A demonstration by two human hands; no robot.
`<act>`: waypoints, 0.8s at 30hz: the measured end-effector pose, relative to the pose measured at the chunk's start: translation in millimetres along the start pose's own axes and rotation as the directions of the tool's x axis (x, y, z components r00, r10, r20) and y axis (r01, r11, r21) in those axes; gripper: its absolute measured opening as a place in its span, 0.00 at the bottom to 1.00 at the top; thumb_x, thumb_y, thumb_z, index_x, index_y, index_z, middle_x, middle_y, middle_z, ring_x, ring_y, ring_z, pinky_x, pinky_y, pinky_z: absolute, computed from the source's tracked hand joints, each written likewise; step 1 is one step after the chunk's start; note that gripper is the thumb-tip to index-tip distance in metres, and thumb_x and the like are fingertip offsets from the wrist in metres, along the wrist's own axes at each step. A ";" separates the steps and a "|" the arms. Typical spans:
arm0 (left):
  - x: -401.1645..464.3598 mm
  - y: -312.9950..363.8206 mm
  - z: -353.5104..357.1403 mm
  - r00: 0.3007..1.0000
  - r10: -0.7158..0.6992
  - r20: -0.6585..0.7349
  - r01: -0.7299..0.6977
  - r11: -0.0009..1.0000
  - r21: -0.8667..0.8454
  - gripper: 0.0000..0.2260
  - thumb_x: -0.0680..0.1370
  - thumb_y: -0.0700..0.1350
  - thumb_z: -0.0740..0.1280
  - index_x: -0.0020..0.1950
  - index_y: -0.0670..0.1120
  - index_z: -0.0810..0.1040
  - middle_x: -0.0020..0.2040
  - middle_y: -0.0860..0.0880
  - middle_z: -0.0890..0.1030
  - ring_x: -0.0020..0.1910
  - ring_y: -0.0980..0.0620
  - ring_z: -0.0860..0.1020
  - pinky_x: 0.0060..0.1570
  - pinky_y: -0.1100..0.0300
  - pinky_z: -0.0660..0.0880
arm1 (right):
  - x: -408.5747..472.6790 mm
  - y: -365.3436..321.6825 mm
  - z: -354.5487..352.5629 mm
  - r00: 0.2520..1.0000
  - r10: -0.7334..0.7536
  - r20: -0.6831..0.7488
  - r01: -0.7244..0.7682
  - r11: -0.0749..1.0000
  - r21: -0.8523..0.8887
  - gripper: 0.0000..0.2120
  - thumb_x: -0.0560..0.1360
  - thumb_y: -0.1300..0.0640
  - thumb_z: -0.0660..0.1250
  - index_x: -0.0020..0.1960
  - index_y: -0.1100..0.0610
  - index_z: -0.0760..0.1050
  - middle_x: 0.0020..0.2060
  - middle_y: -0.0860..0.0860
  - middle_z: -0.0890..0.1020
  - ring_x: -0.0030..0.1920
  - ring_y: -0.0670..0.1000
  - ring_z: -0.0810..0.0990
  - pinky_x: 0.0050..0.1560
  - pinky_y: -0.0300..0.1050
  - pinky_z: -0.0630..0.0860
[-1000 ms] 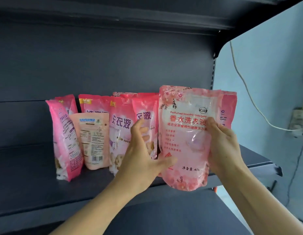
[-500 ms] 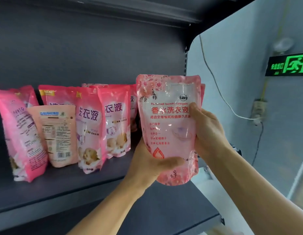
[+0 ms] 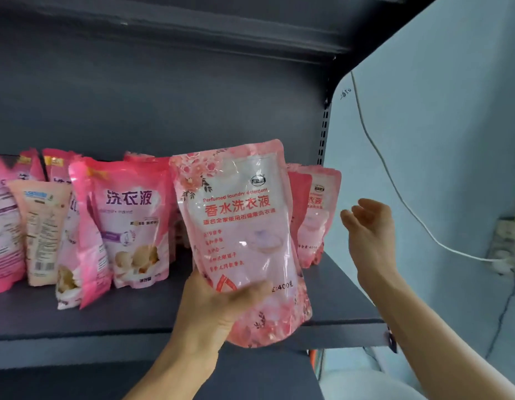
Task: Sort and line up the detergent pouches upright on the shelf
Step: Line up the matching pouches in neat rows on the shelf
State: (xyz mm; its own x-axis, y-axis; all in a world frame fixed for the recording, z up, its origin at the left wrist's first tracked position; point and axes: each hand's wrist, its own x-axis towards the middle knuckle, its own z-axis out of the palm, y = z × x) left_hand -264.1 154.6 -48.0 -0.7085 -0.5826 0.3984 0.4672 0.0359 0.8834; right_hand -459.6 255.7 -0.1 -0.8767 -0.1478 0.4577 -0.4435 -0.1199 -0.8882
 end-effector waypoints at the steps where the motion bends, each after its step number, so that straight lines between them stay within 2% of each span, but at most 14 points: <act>1: 0.3 -1.2 4.5 1.000 0.007 -0.031 -0.006 1.000 0.005 0.30 0.50 0.47 0.81 0.51 0.52 0.81 0.49 0.46 0.85 0.48 0.47 0.84 0.43 0.56 0.81 | 14.9 11.1 -0.7 0.998 0.051 0.027 -0.050 0.997 -0.054 0.19 0.75 0.58 0.67 0.64 0.55 0.67 0.58 0.52 0.75 0.57 0.50 0.74 0.61 0.50 0.72; 3: -0.3 -3.0 11.8 0.997 0.014 -0.078 -0.013 1.000 0.009 0.33 0.45 0.52 0.83 0.49 0.53 0.82 0.48 0.46 0.85 0.47 0.47 0.84 0.40 0.56 0.82 | 42.1 30.9 2.7 0.983 0.152 0.100 -0.138 0.982 -0.130 0.25 0.74 0.57 0.68 0.68 0.58 0.63 0.62 0.52 0.73 0.60 0.52 0.73 0.62 0.49 0.70; 5: -1.7 -4.5 16.5 0.993 0.025 -0.118 -0.024 1.000 0.013 0.36 0.43 0.54 0.83 0.51 0.53 0.81 0.48 0.46 0.85 0.47 0.47 0.84 0.38 0.58 0.81 | 61.4 47.9 11.2 0.959 0.219 0.179 -0.195 0.970 -0.142 0.25 0.75 0.56 0.68 0.68 0.60 0.64 0.59 0.52 0.74 0.56 0.53 0.74 0.57 0.47 0.70; 7: -2.6 -4.0 20.5 0.990 0.031 -0.136 -0.027 0.999 0.032 0.38 0.43 0.55 0.83 0.52 0.53 0.81 0.49 0.46 0.85 0.48 0.48 0.84 0.38 0.60 0.80 | 73.6 60.8 21.7 0.948 0.194 0.253 -0.158 0.975 -0.156 0.16 0.75 0.55 0.67 0.59 0.60 0.72 0.54 0.53 0.79 0.51 0.54 0.78 0.53 0.50 0.75; 9: -1.9 -3.9 21.5 0.988 0.020 -0.154 -0.012 0.998 0.055 0.41 0.41 0.55 0.83 0.53 0.50 0.81 0.48 0.45 0.85 0.47 0.48 0.84 0.37 0.61 0.80 | 80.2 68.4 31.1 0.956 0.142 0.258 -0.110 0.985 -0.135 0.08 0.76 0.55 0.65 0.49 0.60 0.75 0.49 0.57 0.83 0.48 0.57 0.81 0.52 0.55 0.78; 12: 0.6 -2.1 21.3 0.984 0.001 -0.176 0.013 0.997 0.076 0.42 0.40 0.54 0.83 0.53 0.49 0.80 0.47 0.45 0.85 0.46 0.48 0.84 0.36 0.61 0.80 | 84.1 71.5 37.5 0.968 0.123 0.217 -0.105 0.990 -0.093 0.13 0.77 0.54 0.62 0.42 0.63 0.75 0.42 0.59 0.82 0.43 0.59 0.80 0.47 0.59 0.78; 15: 3.1 -1.0 23.5 0.981 0.005 -0.195 0.014 0.996 0.093 0.43 0.39 0.55 0.83 0.54 0.49 0.80 0.47 0.46 0.85 0.46 0.48 0.84 0.35 0.62 0.80 | 78.2 71.7 32.3 0.980 0.076 0.181 -0.064 0.995 -0.072 0.16 0.78 0.53 0.60 0.35 0.61 0.70 0.34 0.58 0.78 0.36 0.56 0.73 0.36 0.54 0.71; 16: 3.9 -1.3 24.4 0.980 0.013 -0.196 0.005 0.996 0.092 0.43 0.39 0.55 0.83 0.54 0.49 0.80 0.47 0.46 0.85 0.46 0.49 0.84 0.35 0.63 0.80 | 74.6 71.3 27.7 0.985 0.067 0.159 -0.058 0.997 -0.056 0.17 0.78 0.52 0.59 0.36 0.63 0.70 0.34 0.58 0.77 0.35 0.57 0.73 0.35 0.53 0.70; 18: 4.7 -2.2 26.0 0.981 0.021 -0.193 -0.003 0.995 0.095 0.44 0.40 0.55 0.83 0.55 0.49 0.79 0.47 0.47 0.85 0.46 0.49 0.84 0.35 0.63 0.80 | 66.1 69.0 14.5 0.992 0.053 0.115 -0.050 0.998 -0.030 0.18 0.79 0.51 0.58 0.41 0.65 0.72 0.37 0.59 0.80 0.37 0.59 0.77 0.40 0.56 0.76; 21: 4.0 -5.2 27.8 0.980 0.019 -0.196 0.003 0.994 0.111 0.45 0.41 0.57 0.83 0.57 0.50 0.79 0.49 0.47 0.85 0.49 0.48 0.84 0.39 0.58 0.81 | 52.6 61.9 -9.2 0.995 0.032 0.091 -0.031 0.999 -0.010 0.17 0.79 0.48 0.56 0.44 0.62 0.73 0.41 0.60 0.81 0.42 0.64 0.80 0.44 0.63 0.79; 24: 3.2 -7.1 30.7 0.981 0.018 -0.191 0.002 0.995 0.102 0.43 0.41 0.57 0.83 0.56 0.52 0.79 0.50 0.47 0.85 0.50 0.48 0.83 0.43 0.53 0.80 | 38.1 55.8 -28.3 0.992 0.021 0.123 -0.026 0.999 0.033 0.15 0.81 0.49 0.55 0.47 0.58 0.75 0.43 0.55 0.82 0.43 0.59 0.82 0.45 0.60 0.80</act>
State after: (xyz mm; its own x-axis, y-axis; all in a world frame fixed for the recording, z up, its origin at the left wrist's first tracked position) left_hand -286.0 177.4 -45.4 -0.5856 -0.7265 0.3595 0.4099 0.1172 0.9046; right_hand -523.0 271.2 -33.3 -0.8564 -0.2703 0.4400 -0.4146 -0.1483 -0.8979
